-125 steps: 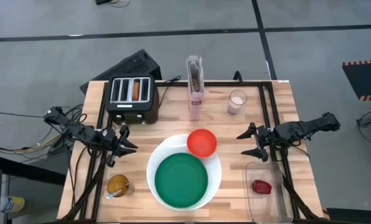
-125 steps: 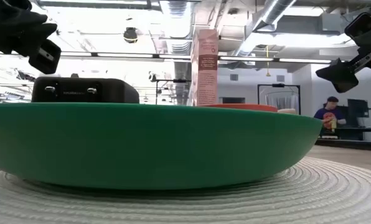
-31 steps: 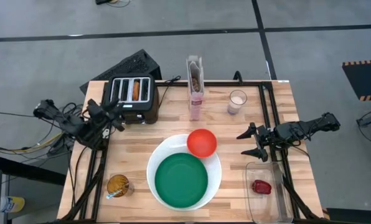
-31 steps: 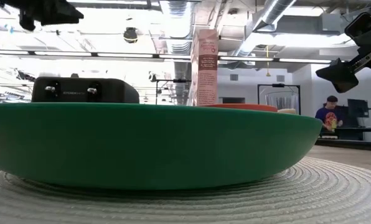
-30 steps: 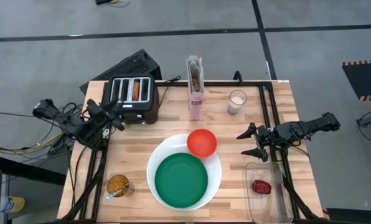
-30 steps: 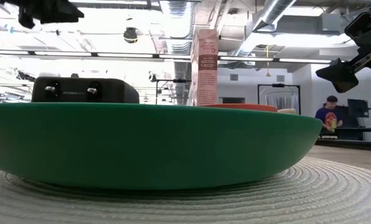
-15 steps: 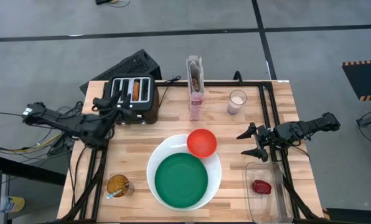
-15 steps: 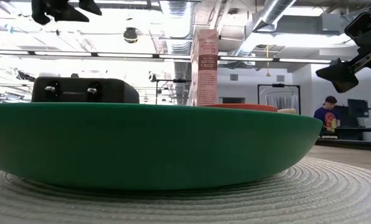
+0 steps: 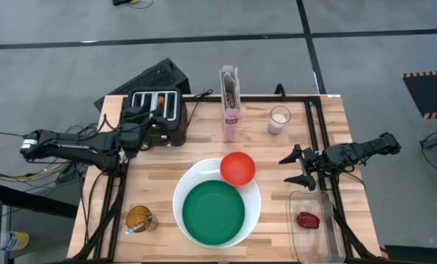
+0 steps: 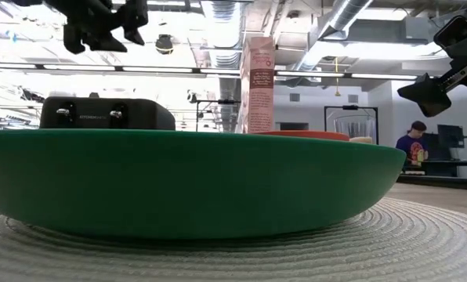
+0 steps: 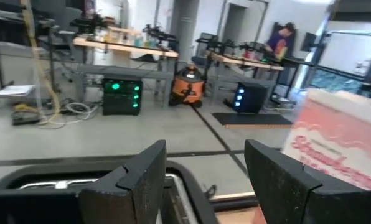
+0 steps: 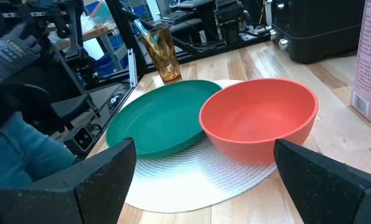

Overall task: Arrange a breakfast setting
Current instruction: Put the toasted bread from the toaster on the green plate

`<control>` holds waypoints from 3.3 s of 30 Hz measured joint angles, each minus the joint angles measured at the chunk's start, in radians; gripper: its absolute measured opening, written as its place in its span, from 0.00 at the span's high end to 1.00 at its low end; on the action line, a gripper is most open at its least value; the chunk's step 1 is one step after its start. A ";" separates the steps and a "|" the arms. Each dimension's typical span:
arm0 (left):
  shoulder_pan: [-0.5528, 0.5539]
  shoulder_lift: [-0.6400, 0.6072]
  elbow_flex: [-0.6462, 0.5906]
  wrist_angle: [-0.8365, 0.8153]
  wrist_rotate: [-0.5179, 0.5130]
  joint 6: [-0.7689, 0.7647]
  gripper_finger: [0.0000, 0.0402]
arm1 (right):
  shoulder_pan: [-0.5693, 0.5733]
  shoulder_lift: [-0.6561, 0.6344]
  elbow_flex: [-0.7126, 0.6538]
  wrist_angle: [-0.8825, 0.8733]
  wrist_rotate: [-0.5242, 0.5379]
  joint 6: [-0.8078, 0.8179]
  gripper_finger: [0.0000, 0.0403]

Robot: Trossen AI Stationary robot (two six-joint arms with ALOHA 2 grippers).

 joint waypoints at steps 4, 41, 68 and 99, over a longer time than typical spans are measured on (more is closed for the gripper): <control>0.075 0.008 0.000 -0.092 0.090 -0.088 0.49 | 0.000 0.000 0.000 0.000 0.000 0.000 0.01; 0.539 0.204 0.333 -0.763 0.758 -0.343 0.49 | 0.000 0.000 0.000 0.003 0.000 0.000 0.01; 0.596 0.324 0.311 -0.769 0.769 -0.397 0.49 | 0.000 0.000 0.000 0.003 0.000 0.000 0.01; 0.596 0.318 0.311 -0.775 0.812 -0.393 0.95 | 0.000 0.000 0.000 0.003 0.000 0.000 0.01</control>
